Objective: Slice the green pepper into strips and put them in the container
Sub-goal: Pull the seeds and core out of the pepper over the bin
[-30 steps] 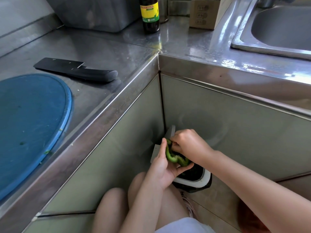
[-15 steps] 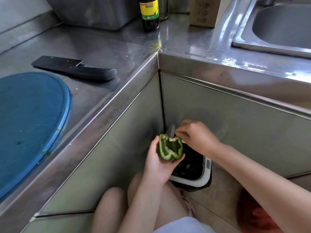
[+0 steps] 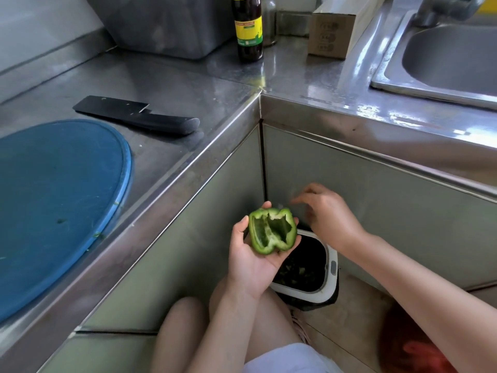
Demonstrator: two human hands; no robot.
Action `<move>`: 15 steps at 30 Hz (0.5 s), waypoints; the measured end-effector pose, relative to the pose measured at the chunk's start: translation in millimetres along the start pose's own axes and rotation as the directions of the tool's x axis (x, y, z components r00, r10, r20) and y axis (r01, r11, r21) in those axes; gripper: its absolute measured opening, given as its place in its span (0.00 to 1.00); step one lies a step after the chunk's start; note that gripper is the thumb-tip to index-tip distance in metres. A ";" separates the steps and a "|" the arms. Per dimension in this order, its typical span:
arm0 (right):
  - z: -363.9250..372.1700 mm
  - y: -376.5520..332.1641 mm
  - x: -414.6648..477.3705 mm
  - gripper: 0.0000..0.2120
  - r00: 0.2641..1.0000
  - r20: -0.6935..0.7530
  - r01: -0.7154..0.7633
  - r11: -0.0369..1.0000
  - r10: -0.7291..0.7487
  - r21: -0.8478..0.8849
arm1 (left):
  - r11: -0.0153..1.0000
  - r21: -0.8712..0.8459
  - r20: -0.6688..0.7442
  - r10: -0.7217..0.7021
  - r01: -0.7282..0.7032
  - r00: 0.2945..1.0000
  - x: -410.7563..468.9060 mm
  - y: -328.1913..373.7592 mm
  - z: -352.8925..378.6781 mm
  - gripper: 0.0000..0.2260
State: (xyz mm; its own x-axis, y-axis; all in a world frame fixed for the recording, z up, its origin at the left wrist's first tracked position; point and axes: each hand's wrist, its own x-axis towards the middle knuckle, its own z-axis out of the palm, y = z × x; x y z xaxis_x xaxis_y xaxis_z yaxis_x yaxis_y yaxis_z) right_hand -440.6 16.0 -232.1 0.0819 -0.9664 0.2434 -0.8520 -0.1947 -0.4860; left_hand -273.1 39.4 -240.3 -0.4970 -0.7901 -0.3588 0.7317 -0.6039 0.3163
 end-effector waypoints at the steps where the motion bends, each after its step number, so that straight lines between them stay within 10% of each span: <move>1: -4.0 -0.8 0.6 0.24 1.000 0.012 0.001 1.000 -0.001 -0.013 | 1.000 0.003 0.021 -0.006 0.006 1.000 -3.6 0.9 3.7 0.17; 8: -25.9 -19.9 3.8 0.32 0.994 0.084 0.077 0.997 -0.074 -0.031 | 0.999 0.052 0.013 0.002 -0.003 1.000 -35.8 25.1 46.7 0.19; 15: -62.9 -69.1 15.4 0.05 0.991 -0.069 0.119 0.993 -0.118 0.006 | 0.983 0.174 0.252 0.009 -0.055 0.968 -99.4 61.8 82.7 0.27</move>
State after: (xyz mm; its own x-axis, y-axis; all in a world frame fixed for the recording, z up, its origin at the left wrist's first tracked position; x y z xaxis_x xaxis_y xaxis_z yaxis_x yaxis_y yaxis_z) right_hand -413.1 25.1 -142.0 0.1462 -0.9230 0.3560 -0.8331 -0.3089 -0.4589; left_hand -217.1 71.9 -112.5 -0.5917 -0.7967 -0.1231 0.6653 -0.5688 0.4837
